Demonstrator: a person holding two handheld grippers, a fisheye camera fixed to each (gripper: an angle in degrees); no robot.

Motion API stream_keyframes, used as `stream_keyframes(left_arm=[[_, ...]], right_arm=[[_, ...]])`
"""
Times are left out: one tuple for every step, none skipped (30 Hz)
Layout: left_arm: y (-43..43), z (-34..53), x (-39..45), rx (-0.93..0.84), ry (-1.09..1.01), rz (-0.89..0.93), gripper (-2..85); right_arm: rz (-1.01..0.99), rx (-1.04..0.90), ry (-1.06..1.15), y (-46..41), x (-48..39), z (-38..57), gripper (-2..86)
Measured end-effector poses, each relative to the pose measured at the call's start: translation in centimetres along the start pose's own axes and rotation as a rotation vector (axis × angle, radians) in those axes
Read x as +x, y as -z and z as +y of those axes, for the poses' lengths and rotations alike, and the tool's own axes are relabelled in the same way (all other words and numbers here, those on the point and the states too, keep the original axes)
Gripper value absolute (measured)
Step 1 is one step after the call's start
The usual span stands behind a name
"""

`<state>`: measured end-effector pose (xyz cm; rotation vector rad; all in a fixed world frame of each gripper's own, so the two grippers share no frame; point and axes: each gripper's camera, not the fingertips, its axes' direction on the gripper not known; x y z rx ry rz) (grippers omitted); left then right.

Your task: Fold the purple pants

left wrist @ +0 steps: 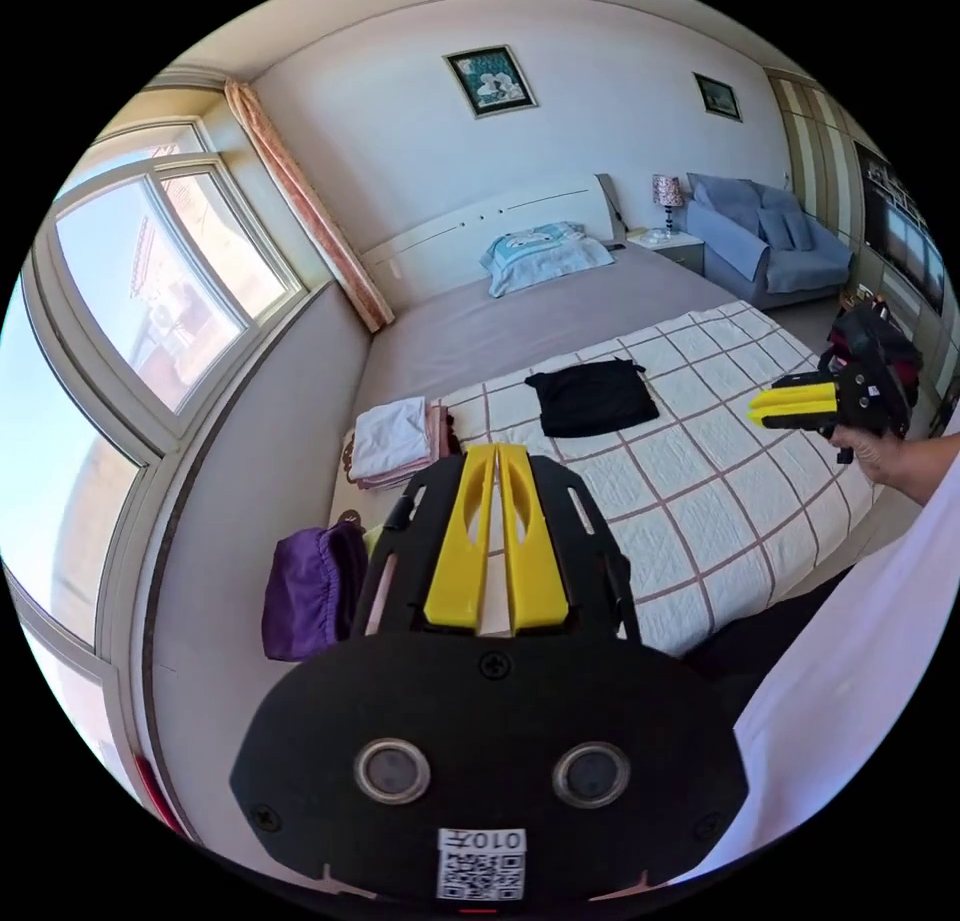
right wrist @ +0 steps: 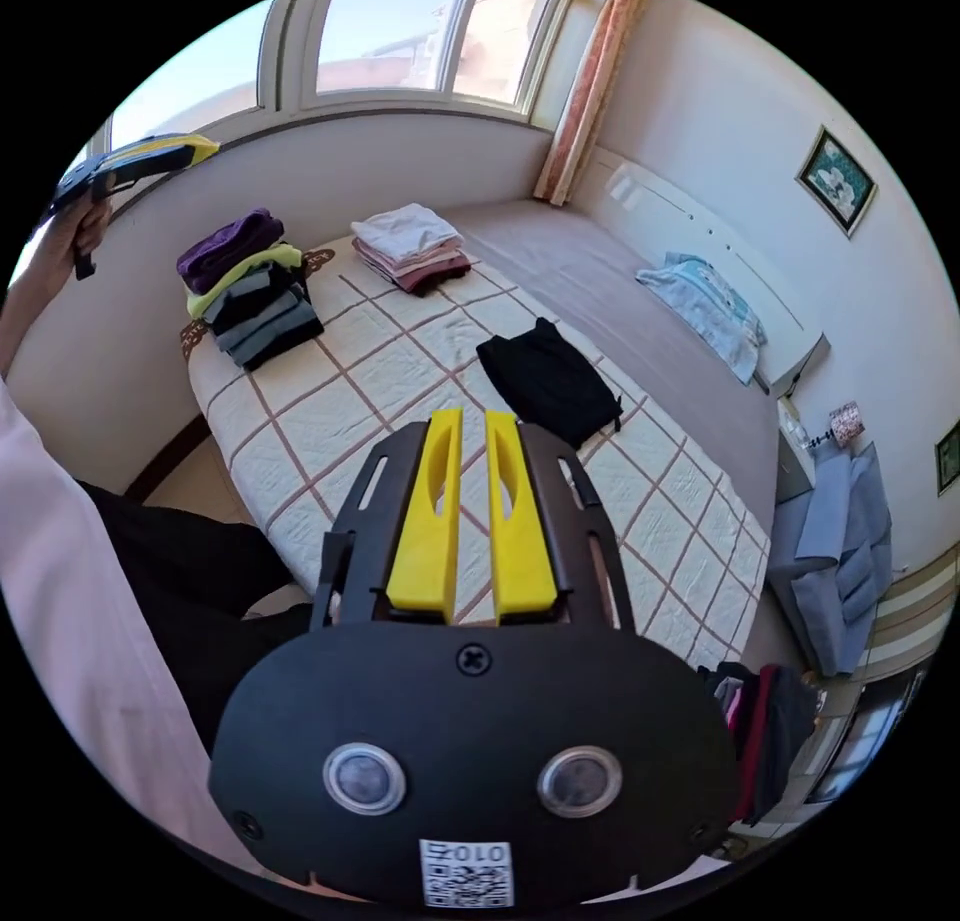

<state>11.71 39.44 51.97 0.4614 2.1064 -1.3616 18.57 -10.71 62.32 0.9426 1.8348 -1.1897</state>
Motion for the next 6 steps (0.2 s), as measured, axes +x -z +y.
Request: stream_keyframes(left_arm=[[1.0, -0.3, 0.0, -0.001, 0.025, -0.071, -0.3], [1.5, -0.5, 0.0, 0.006, 0.037, -0.106, -0.3], [2.2, -0.9, -0.3, 0.026, 0.077, -0.179, -0.3], [2.5, -1.1, -0.6, 0.033, 0.126, -0.269, -0.3], [2.4, -1.1, -0.7, 0.033, 0.147, -0.312, -0.4], [1.6, -1.2, -1.1, 0.010, 0.149, -0.332, -0.3]], right_arm=[[0.054, 0.036, 0.045, 0.3, 0.1, -1.0, 5.9], [0.098, 0.069, 0.064, 0.3, 0.4, -2.1, 6.8], [0.114, 0.084, 0.060, 0.1, 0.6, -2.7, 7.4], [0.124, 0.109, 0.014, -0.7, 1.3, -3.7, 8.6], [0.107, 0.122, -0.080, -2.1, 2.4, -4.6, 9.3], [0.091, 0.111, -0.120, -3.0, 2.9, -5.1, 9.7]])
